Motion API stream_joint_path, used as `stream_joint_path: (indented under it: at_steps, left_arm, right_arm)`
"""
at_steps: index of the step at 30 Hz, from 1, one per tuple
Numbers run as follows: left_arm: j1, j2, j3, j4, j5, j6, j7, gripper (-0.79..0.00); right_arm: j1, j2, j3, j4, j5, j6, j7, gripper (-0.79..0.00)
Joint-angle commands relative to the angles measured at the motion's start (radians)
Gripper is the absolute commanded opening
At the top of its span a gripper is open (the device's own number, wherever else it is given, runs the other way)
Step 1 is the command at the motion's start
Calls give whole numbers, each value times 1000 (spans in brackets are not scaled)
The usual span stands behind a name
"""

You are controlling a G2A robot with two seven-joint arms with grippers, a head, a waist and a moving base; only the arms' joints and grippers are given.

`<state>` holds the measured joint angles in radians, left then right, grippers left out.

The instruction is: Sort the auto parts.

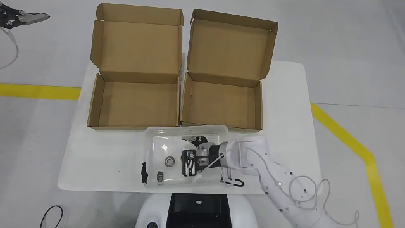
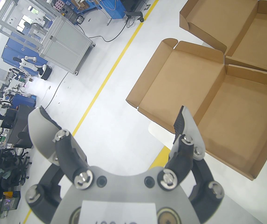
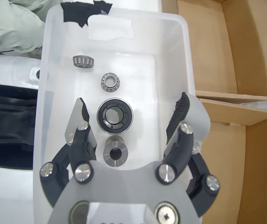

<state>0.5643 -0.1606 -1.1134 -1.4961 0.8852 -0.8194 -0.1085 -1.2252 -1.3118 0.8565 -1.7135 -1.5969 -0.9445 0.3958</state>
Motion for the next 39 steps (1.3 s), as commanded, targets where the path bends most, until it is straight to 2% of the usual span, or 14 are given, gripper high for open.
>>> stream_joint_path:
  at_steps: [1, 9, 17, 26, 33, 36, 38, 39]
  left_arm:
    - [0, 0, 0, 0, 0, 0, 0, 0]
    - [0, 0, 0, 0, 0, 0, 0, 0]
    - [0, 0, 0, 0, 0, 0, 0, 0]
    - [0, 0, 0, 0, 0, 0, 0, 0]
    - [0, 0, 0, 0, 0, 0, 0, 0]
    - [0, 0, 0, 0, 0, 0, 0, 0]
    - [0, 0, 0, 0, 0, 0, 0, 0]
    - [0, 0, 0, 0, 0, 0, 0, 0]
  right_arm:
    - [5, -1, -8, 7, 7, 5, 21, -175]
    - [11, 1, -27, 27, 24, 31, 68, -188]
    - [25, 0, -55, 56, 39, 35, 81, -135]
    - [65, -10, -108, 110, 40, 59, 96, -206]
    - [88, -16, -137, 135, 42, 72, 115, -311]
    - [95, -18, -146, 141, 45, 81, 127, -397]
    - [99, -19, -149, 144, 47, 86, 131, -517]
    - [100, -19, -150, 144, 47, 89, 133, -646]
